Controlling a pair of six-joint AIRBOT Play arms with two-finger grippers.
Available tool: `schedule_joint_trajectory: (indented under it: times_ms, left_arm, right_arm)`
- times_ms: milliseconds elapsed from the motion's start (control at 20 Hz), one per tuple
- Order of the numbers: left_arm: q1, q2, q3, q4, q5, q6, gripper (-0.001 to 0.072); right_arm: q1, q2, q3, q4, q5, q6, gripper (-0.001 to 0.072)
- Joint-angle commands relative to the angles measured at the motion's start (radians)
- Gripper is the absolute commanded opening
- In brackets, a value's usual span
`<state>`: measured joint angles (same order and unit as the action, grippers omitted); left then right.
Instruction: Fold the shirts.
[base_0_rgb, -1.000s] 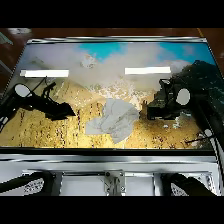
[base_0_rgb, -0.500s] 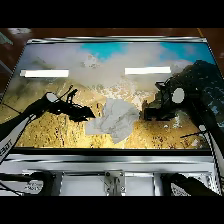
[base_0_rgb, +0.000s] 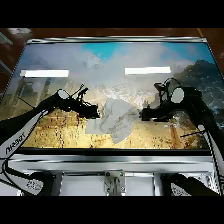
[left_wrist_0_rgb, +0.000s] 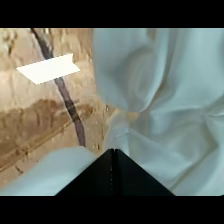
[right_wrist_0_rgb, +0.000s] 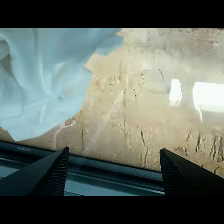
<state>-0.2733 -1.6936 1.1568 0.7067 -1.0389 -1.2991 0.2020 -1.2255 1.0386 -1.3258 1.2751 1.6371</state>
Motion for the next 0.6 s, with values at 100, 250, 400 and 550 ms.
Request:
schedule_joint_trajectory:
  times_ms: [100, 250, 400, 550]
  left_arm:
    - [0.057, 0.017, 0.009, -0.004, -0.091, 0.020, 0.0037]
    - [0.065, 0.048, 0.009, -0.004, -0.098, 0.020, 0.0036]
    - [0.065, 0.062, 0.009, 0.004, -0.140, 0.020, 0.0035]
    - [0.068, 0.096, 0.009, 0.027, -0.141, 0.020, 0.0035]
  right_arm:
    - [0.000, -0.065, -0.038, 0.065, -0.114, 0.000, 0.0682]
    - [0.000, -0.121, -0.038, 0.127, -0.219, 0.000, 0.0682]
    - [0.000, -0.166, -0.038, 0.186, -0.304, 0.004, 0.0682]
    - [0.000, -0.220, -0.038, 0.214, -0.371, 0.005, 0.0682]
